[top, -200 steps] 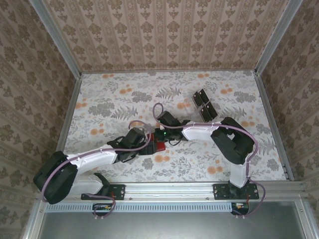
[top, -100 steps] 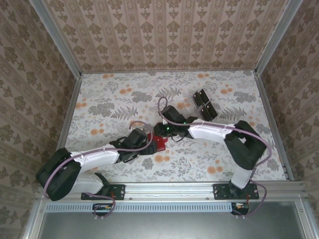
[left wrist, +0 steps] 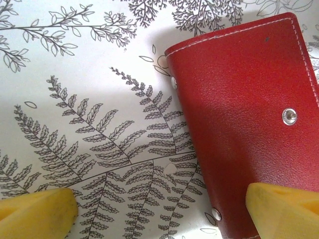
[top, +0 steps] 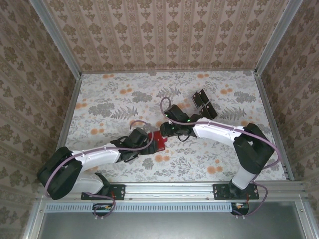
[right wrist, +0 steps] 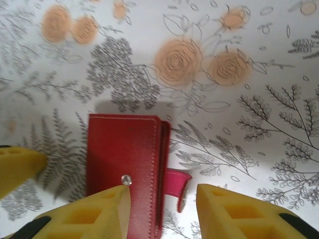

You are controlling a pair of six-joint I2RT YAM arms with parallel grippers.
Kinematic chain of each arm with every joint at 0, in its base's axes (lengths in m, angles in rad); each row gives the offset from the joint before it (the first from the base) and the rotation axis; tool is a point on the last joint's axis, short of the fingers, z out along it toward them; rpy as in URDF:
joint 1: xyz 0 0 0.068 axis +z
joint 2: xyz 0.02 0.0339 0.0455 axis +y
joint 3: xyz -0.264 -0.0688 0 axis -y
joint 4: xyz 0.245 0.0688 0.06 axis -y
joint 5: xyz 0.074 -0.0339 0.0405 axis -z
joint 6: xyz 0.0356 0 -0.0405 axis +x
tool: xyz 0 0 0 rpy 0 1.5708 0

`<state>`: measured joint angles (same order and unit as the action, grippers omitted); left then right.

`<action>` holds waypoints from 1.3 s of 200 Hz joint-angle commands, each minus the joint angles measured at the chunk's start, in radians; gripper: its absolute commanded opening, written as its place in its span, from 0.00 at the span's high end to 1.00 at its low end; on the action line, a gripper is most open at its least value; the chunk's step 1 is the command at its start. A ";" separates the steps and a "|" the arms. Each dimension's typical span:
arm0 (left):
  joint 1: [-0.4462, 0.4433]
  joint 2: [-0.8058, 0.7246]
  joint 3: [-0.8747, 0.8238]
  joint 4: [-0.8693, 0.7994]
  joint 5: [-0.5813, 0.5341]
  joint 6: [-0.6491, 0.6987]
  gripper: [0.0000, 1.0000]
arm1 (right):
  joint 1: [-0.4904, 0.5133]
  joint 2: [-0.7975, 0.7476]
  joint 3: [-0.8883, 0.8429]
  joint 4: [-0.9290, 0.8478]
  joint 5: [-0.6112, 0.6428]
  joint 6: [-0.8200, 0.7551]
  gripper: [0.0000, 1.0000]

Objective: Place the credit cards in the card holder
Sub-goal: Press the card holder at the center of the table, then close the button on the card holder.

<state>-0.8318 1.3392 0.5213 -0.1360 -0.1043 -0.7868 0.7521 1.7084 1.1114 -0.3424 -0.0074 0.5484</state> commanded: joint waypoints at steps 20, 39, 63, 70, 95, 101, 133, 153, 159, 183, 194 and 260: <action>0.015 0.089 -0.022 -0.084 -0.092 0.016 0.00 | -0.002 0.036 0.033 -0.041 0.032 -0.027 0.62; 0.014 0.093 -0.020 -0.079 -0.092 0.016 0.00 | -0.002 0.044 0.030 -0.034 0.025 -0.023 0.66; 0.014 0.097 -0.021 -0.073 -0.091 0.015 0.00 | -0.002 0.052 0.028 -0.030 0.022 -0.021 0.73; 0.015 0.098 -0.022 -0.071 -0.092 0.014 0.00 | -0.002 0.055 0.025 -0.029 0.022 -0.020 0.75; 0.014 0.101 -0.024 -0.067 -0.090 0.015 0.00 | -0.002 0.057 0.019 -0.029 0.021 -0.020 0.77; 0.014 0.101 -0.025 -0.066 -0.089 0.014 0.00 | -0.002 0.060 0.017 -0.027 0.020 -0.020 0.77; 0.015 0.101 -0.027 -0.061 -0.088 0.013 0.00 | -0.002 0.062 0.010 -0.026 0.018 -0.021 0.77; 0.015 0.101 -0.027 -0.059 -0.089 0.013 0.00 | -0.003 0.059 0.004 -0.024 0.018 -0.019 0.82; 0.014 0.101 -0.027 -0.059 -0.089 0.012 0.00 | -0.002 0.059 0.004 -0.024 0.018 -0.018 0.82; 0.015 0.104 -0.027 -0.056 -0.089 0.013 0.00 | -0.002 0.057 0.001 -0.024 0.017 -0.018 0.81; 0.014 0.104 -0.027 -0.054 -0.086 0.011 0.00 | -0.003 0.057 0.000 -0.025 0.014 -0.018 0.78; 0.015 0.110 -0.027 -0.047 -0.084 0.012 0.00 | -0.003 0.035 -0.022 -0.016 -0.001 -0.010 0.76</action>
<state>-0.8429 1.3682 0.5457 -0.1650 -0.1246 -0.7864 0.7521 1.7546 1.1114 -0.3477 -0.0032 0.5301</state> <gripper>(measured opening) 0.997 0.226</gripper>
